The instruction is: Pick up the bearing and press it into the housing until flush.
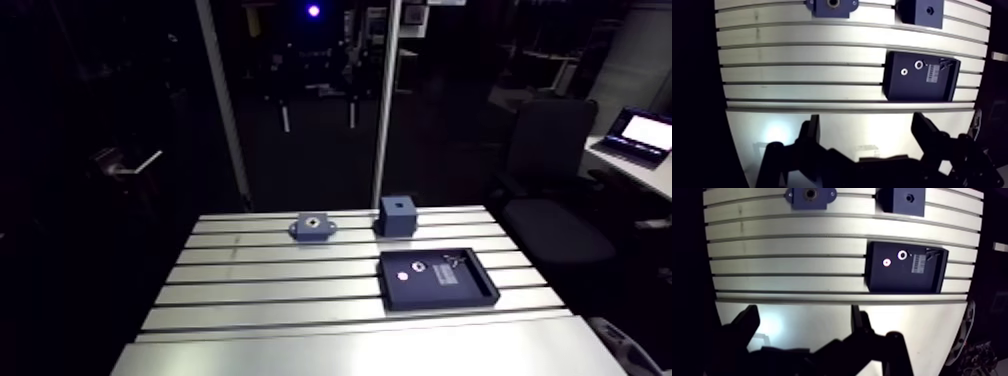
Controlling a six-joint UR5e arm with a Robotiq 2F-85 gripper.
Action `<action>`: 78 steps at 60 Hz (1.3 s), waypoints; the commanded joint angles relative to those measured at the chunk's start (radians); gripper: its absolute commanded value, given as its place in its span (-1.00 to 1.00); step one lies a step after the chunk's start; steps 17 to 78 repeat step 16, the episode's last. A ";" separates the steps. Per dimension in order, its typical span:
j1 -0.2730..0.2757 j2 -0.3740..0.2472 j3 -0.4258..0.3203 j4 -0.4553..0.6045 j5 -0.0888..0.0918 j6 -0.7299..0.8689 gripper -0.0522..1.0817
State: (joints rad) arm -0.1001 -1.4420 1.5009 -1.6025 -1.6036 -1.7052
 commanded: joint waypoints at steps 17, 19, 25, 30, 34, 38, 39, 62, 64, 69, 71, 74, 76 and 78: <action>-0.003 0.004 0.019 -0.018 0.009 0.000 -0.90; -0.003 0.004 0.019 -0.018 0.009 0.000 -0.90; -0.003 0.004 0.019 -0.018 0.009 0.000 -0.90; -0.003 0.004 0.019 -0.018 0.009 0.000 -0.90; -0.003 0.004 0.019 -0.018 0.009 0.000 -0.90; -0.003 0.004 0.019 -0.018 0.009 0.000 -0.90; -0.003 0.004 0.019 -0.018 0.009 0.000 -0.90; -0.003 0.004 0.019 -0.018 0.009 0.000 -0.90; -0.003 0.004 0.019 -0.018 0.009 0.000 -0.90; -0.003 0.004 0.019 -0.018 0.009 0.000 -0.90; -0.003 0.004 0.019 -0.018 0.009 0.000 -0.90; -0.003 0.004 0.019 -0.018 0.009 0.000 -0.90; -0.003 0.004 0.019 -0.018 0.009 0.000 -0.90; -0.003 0.004 0.019 -0.018 0.009 0.000 -0.90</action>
